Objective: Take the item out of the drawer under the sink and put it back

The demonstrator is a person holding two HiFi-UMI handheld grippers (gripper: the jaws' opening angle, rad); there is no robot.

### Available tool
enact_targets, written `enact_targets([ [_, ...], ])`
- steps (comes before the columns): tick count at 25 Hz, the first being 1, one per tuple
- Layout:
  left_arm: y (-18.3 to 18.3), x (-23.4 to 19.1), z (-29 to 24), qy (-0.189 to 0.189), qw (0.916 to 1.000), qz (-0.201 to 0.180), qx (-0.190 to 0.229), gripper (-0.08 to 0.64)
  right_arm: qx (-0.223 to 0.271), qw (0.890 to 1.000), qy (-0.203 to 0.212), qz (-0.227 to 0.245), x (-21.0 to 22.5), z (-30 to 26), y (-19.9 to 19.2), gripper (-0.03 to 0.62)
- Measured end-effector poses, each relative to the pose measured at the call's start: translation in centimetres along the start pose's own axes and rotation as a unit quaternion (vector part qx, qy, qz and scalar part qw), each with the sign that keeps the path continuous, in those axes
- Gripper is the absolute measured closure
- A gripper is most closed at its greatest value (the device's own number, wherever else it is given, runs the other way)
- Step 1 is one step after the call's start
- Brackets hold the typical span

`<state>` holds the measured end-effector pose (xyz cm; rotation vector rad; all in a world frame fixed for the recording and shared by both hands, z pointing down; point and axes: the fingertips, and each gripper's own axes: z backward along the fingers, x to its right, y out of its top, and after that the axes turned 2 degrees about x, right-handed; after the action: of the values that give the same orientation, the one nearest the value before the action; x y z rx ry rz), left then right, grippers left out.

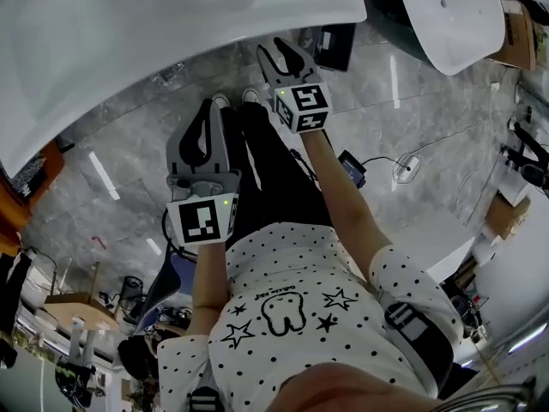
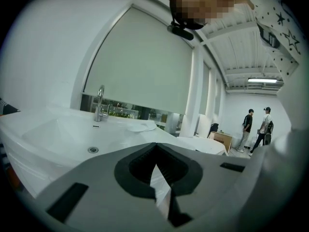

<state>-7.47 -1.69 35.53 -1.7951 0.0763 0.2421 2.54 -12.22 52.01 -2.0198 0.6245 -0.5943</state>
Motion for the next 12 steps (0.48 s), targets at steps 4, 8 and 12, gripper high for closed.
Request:
enact_targets([
  [4, -1.2, -0.9, -0.5, 0.002, 0.9999, 0.005, 0.009, 0.565, -0.021, 1.000, -0.014, -0.006, 0.4, -2.2, -3.4, 0.420],
  [8, -3.0, -1.8, -1.1, 0.008, 0.9999, 0.008, 0.011, 0.565, -0.029, 0.999, -0.013, 0.001, -0.2, -4.0, -6.5, 0.419],
  [12, -5.4, -2.3, -1.9, 0.004, 1.0000, 0.004, 0.003, 0.565, -0.038, 0.999, -0.012, 0.013, -0.8, -5.9, -9.7, 0.419],
])
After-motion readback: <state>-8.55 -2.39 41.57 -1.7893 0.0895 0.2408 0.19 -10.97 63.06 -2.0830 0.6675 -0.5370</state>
